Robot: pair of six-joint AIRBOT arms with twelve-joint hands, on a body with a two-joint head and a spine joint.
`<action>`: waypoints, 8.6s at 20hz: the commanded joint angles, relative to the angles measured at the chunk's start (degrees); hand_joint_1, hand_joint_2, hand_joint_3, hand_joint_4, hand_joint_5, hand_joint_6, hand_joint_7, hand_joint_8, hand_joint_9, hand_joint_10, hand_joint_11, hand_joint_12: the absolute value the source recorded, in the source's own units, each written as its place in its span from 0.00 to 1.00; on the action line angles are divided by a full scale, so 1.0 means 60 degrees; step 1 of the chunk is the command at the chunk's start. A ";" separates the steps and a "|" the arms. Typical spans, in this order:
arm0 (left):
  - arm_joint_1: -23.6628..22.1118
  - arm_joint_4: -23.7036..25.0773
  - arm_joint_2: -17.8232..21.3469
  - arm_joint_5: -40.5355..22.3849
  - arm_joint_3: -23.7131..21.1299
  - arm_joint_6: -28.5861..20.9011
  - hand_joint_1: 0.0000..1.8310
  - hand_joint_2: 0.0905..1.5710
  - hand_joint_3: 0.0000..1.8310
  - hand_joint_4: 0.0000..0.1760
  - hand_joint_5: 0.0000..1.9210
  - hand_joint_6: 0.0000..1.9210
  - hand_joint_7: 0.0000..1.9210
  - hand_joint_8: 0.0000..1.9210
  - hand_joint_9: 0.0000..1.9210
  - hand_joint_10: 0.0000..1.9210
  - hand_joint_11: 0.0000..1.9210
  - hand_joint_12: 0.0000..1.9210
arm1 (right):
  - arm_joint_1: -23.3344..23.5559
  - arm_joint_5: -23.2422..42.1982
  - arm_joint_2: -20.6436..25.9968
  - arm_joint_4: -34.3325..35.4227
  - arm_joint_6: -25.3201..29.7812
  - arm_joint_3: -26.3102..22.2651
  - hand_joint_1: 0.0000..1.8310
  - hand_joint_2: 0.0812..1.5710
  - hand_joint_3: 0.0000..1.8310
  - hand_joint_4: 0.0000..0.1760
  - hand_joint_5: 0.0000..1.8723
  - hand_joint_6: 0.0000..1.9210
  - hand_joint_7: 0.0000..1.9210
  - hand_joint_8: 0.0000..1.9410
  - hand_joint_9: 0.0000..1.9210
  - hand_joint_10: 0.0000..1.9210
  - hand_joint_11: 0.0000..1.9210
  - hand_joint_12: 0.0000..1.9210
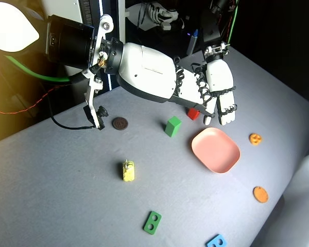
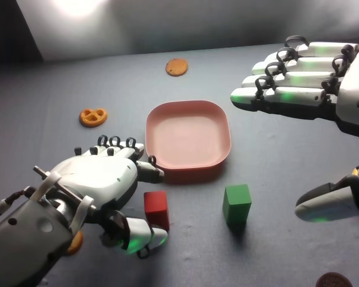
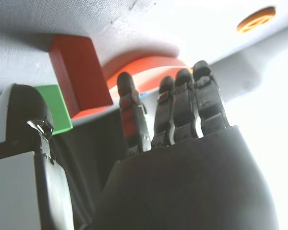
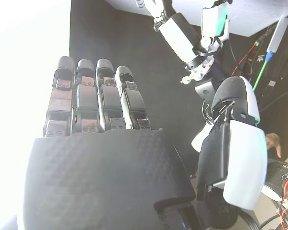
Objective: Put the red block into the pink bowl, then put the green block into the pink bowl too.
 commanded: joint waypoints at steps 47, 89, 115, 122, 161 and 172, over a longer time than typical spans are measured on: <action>-0.0601 0.0101 -0.0167 -0.0311 0.0321 -0.0110 0.50 0.60 0.00 0.55 0.47 0.00 0.15 0.00 0.04 0.00 0.00 0.12 | 0.0164 0.0929 0.0106 0.0290 -0.0001 -0.0005 0.14 0.59 0.00 0.00 0.05 0.00 0.06 0.00 0.05 0.00 0.00 0.15; -0.2357 0.3079 -0.0825 0.2938 0.3649 -0.1842 0.62 0.63 0.00 0.00 0.63 0.30 0.17 0.00 0.04 0.00 0.00 0.06 | 0.0167 0.0929 0.0106 0.0289 -0.0020 -0.0003 0.14 0.60 0.00 0.00 0.06 0.00 0.07 0.00 0.05 0.00 0.00 0.14; -0.2674 0.4365 -0.1726 0.2940 0.5227 -0.3243 0.58 0.65 0.00 0.90 0.57 0.41 0.15 0.01 0.05 0.00 0.00 0.09 | 0.0173 0.0929 0.0104 0.0289 -0.0038 -0.0002 0.14 0.60 0.00 0.00 0.05 0.00 0.06 0.00 0.04 0.00 0.00 0.11; -0.2631 0.4334 -0.1696 0.2941 0.5162 -0.3250 0.54 0.59 0.00 0.57 0.48 0.01 0.16 0.00 0.07 0.00 0.00 0.16 | 0.0174 0.0922 0.0104 0.0289 -0.0041 -0.0002 0.14 0.61 0.00 0.00 0.05 0.00 0.06 0.00 0.04 0.00 0.00 0.11; -0.0075 1.8454 0.4102 0.2154 0.0633 -1.4773 0.00 0.84 0.00 0.00 0.16 0.00 0.13 0.00 0.07 0.01 0.02 0.01 | -0.2018 0.2725 -0.2774 1.0150 -0.9556 -0.0304 0.58 0.46 0.01 0.72 0.47 0.00 0.04 0.00 0.00 0.00 0.00 0.00; -0.0055 1.8634 0.4089 0.1897 0.0812 -1.4693 0.00 0.86 0.00 0.00 0.20 0.00 0.17 0.00 0.10 0.00 0.00 0.15 | -0.1387 0.2727 -0.3161 1.3420 -0.9274 0.0351 0.51 0.48 0.01 0.72 0.43 0.00 0.05 0.00 0.00 0.00 0.00 0.00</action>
